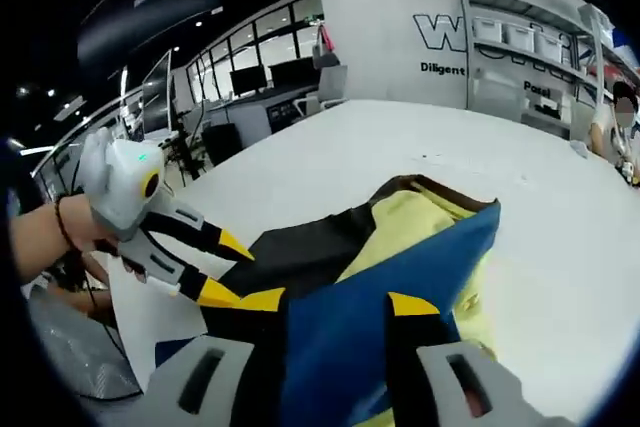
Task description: Fold the garment on the visible template until the final outline fits inside the template.
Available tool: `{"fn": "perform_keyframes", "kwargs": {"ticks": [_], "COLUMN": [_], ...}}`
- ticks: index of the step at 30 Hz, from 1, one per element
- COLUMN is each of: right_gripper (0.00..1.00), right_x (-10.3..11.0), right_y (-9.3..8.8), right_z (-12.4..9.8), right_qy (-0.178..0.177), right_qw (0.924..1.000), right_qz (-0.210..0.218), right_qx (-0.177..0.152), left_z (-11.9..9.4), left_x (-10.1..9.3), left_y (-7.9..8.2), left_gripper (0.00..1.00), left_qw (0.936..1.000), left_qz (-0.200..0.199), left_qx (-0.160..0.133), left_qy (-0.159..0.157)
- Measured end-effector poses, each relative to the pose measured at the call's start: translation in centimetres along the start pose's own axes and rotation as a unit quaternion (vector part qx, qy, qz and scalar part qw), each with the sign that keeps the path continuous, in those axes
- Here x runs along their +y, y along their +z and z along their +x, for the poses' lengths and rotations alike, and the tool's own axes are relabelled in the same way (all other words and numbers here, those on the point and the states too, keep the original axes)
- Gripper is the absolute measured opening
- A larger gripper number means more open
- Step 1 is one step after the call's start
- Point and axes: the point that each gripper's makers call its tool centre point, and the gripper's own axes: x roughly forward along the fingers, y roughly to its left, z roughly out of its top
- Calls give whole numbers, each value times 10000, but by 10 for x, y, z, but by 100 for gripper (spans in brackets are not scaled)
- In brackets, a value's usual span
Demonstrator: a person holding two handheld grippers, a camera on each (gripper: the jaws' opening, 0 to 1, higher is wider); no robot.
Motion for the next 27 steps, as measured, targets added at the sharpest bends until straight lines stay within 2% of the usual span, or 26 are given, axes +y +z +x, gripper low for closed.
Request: {"fn": "perform_keyframes", "kwargs": {"ticks": [5,9,11,13,18,23,27], "right_gripper": [33,32,32,32,32,31,30], "right_x": [30,66,75,85,97,119,130], "right_y": [-12,-30,-40,-49,-51,-60,-74], "right_z": [2,1,2,3,1,0,1], "right_qy": [330,847,920,1004,1140,1571,1701], "right_qw": [9992,9950,9930,9918,9889,9794,9749], "right_qz": [-192,-420,-612,-630,-806,-1092,-1142], "right_qx": [132,326,417,489,512,641,869], "left_z": [1,3,3,3,2,3,3], "left_x": [-1,-3,-3,-3,-3,-3,-4], "left_y": [-1,-5,-5,-5,-7,-8,-8], "left_gripper": [29,28,27,27,26,26,26], "left_qw": [10000,10000,10000,10000,9999,9998,9997], "left_qz": [-45,-33,-18,10,73,125,138], "left_qx": [4,63,74,89,151,183,191], "left_qy": [-3,-1,-9,1,2,6,16]}}
